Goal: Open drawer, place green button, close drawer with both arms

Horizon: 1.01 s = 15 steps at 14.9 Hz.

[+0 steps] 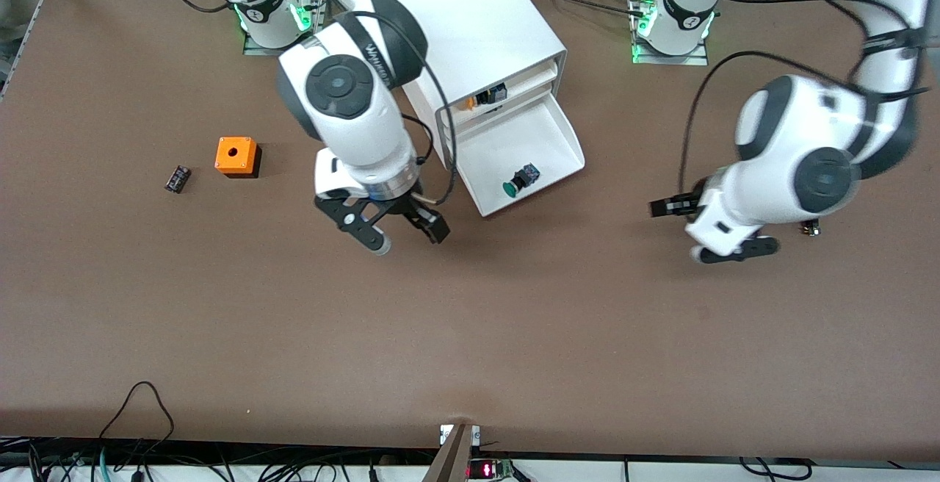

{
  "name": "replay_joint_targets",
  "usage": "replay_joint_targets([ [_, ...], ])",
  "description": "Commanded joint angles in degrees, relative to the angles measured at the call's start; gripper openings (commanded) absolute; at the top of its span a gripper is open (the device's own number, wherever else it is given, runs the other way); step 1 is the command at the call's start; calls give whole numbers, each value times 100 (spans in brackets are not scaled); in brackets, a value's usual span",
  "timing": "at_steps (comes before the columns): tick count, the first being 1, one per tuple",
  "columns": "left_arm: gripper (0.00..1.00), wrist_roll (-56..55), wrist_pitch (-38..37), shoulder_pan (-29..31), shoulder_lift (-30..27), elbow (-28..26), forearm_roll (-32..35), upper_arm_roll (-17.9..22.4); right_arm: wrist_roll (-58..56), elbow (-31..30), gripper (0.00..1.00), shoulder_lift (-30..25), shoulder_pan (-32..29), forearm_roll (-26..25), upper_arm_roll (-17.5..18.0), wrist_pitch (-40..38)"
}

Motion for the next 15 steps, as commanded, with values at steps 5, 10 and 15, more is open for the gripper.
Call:
replay_joint_targets([
  [5, 100, -1079, 2573, -398, 388, -1356, -57, -444, -2433, -147, 100, -595, -845, 21, 33, -835],
  [10, 100, -2319, 3104, -847, 732, -1445, 22, -453, -3805, -1112, 100, -1421, -2014, 38, 463, -792],
  [15, 100, -2356, 2928, -856, 715, -1463, -4, -821, -5028, -1833, 100, -2106, -2762, 47, 587, -792],
])
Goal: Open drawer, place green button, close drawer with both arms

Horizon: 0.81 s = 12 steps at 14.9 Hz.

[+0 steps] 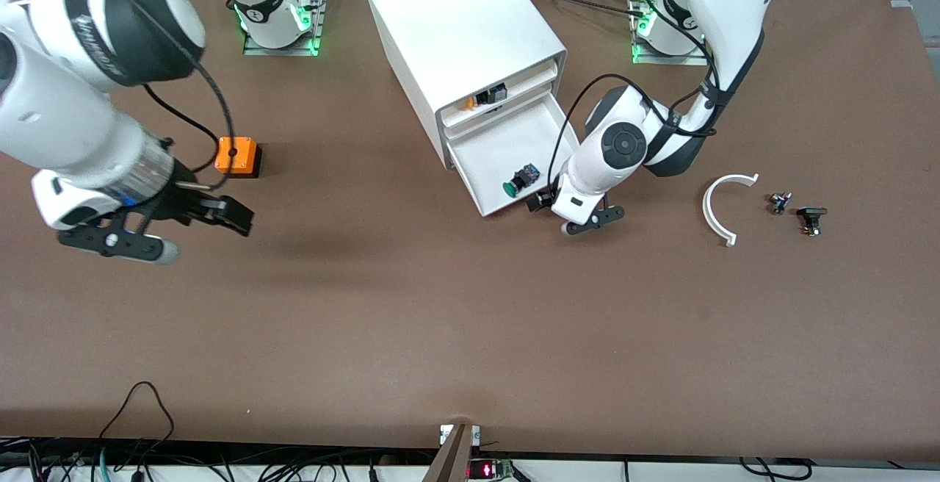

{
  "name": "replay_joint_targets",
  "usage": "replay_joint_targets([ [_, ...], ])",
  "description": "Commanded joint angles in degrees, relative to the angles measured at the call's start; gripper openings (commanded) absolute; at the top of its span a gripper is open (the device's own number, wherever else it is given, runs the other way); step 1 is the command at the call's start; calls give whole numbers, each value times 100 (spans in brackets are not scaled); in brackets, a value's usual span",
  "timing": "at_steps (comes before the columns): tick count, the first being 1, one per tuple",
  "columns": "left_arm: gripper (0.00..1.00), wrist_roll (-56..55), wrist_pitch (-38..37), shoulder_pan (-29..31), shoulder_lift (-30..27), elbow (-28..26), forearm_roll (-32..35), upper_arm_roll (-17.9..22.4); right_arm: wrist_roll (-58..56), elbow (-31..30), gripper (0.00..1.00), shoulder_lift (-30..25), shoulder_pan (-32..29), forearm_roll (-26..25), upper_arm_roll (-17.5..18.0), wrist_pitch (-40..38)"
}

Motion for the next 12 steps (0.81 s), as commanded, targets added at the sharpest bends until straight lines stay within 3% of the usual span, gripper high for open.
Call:
replay_joint_targets([
  [1, 100, -99, -237, 15, -60, -27, -4, -208, -498, -817, 100, -676, -390, 45, 204, 50],
  [8, 100, -99, -1055, 76, -51, -27, -74, -568, -1290, -1493, 100, -1458, -267, 264, -543, 6],
  [12, 100, -91, -1064, -3, -42, -45, -566, -647, -1299, -2118, 100, -1951, -355, 405, -658, 155],
])
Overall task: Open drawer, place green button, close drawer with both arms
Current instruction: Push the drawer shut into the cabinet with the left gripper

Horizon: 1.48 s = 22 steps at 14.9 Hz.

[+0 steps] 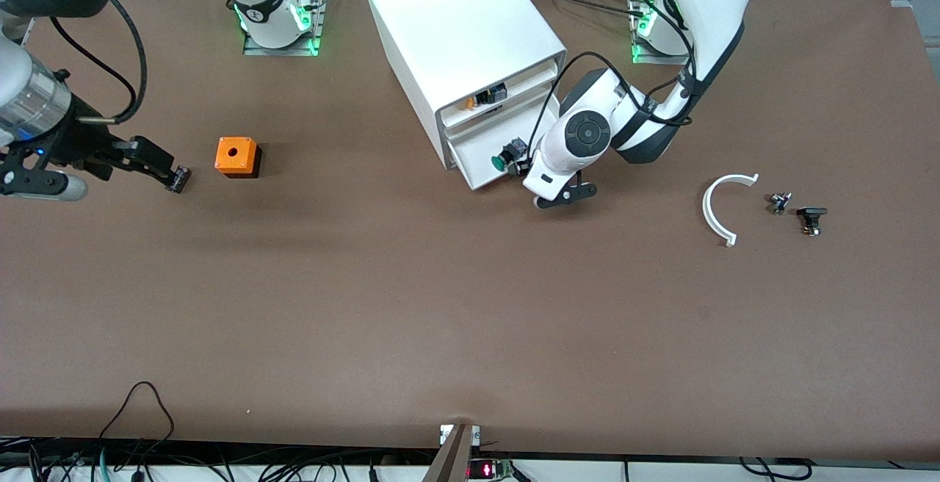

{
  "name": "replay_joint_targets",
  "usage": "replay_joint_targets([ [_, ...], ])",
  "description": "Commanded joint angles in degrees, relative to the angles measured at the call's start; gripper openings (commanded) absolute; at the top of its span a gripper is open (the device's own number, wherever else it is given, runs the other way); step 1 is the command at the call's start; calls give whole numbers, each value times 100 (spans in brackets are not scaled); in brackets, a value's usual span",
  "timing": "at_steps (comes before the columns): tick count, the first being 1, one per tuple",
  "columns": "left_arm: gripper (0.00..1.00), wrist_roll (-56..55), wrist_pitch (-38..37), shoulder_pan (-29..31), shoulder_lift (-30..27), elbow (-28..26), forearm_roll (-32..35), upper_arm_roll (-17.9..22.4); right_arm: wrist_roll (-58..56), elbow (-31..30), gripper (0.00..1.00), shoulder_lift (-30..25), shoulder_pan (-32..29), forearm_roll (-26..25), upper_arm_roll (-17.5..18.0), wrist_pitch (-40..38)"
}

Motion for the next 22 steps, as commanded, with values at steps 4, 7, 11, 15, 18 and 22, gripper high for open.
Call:
replay_joint_targets([
  [4, 100, 7, -126, -1, 150, -50, -292, -239, -141, -618, 100, -497, -199, 111, -12, 119],
  [7, 100, 16, -135, -1, 212, -41, -485, -275, -141, -574, 100, -453, -199, 102, -12, 93],
  [11, 100, 16, -144, -1, 212, -41, -704, -284, -150, -565, 100, -436, -190, 93, 5, 84],
  [15, 100, 16, -144, -10, 212, -24, -995, -407, -272, -539, 100, -445, -181, 67, 14, 75],
  [18, 100, -11, -144, -19, 290, -24, -1013, -529, -308, -495, 100, -445, -172, 67, 23, 31],
  [22, 100, -2, -135, -27, 308, -15, -1233, -600, -317, -459, 100, -445, -172, 102, 14, -118],
])
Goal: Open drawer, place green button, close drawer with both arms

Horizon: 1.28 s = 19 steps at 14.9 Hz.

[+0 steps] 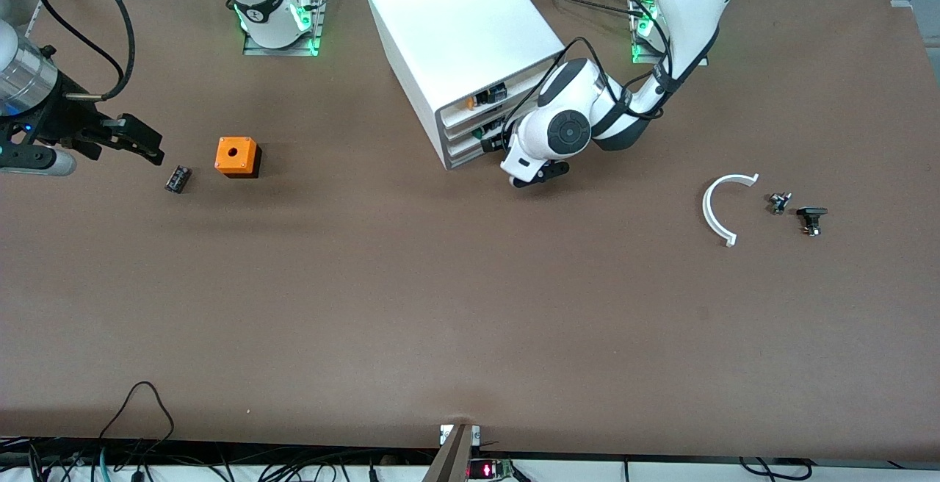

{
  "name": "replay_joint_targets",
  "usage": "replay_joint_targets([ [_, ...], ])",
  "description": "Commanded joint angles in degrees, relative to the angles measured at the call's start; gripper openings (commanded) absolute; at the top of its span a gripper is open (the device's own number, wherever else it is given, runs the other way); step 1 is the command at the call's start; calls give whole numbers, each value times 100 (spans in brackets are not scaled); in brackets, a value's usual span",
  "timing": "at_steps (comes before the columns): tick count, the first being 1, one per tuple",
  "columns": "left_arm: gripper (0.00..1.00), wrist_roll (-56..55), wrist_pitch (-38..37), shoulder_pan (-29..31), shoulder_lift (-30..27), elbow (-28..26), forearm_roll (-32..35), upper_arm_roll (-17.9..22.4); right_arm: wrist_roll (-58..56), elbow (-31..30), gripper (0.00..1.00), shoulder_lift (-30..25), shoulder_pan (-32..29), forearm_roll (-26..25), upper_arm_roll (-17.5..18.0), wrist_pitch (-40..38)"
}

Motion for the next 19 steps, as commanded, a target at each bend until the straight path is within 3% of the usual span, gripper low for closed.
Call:
replay_joint_targets([
  [1, 100, -7, -42, -15, 25, 27, -189, -81, -80, -25, 100, -103, -45, 96, 31, -143],
  [8, 100, -200, -156, 178, -142, 264, -190, -64, -150, 89, 100, -94, -45, 61, 23, -126],
  [10, 100, -191, -820, 485, -142, 710, -41, -11, -150, 89, 100, -111, -54, 61, 14, -135],
  [14, 100, -60, -2755, 934, -142, 1984, 1206, -19, -98, 124, 100, -111, -54, 61, 14, -135],
  [19, 100, 994, -3723, 1338, -221, 3084, 2086, -19, -98, 124, 100, -111, -45, 61, 31, -135],
])
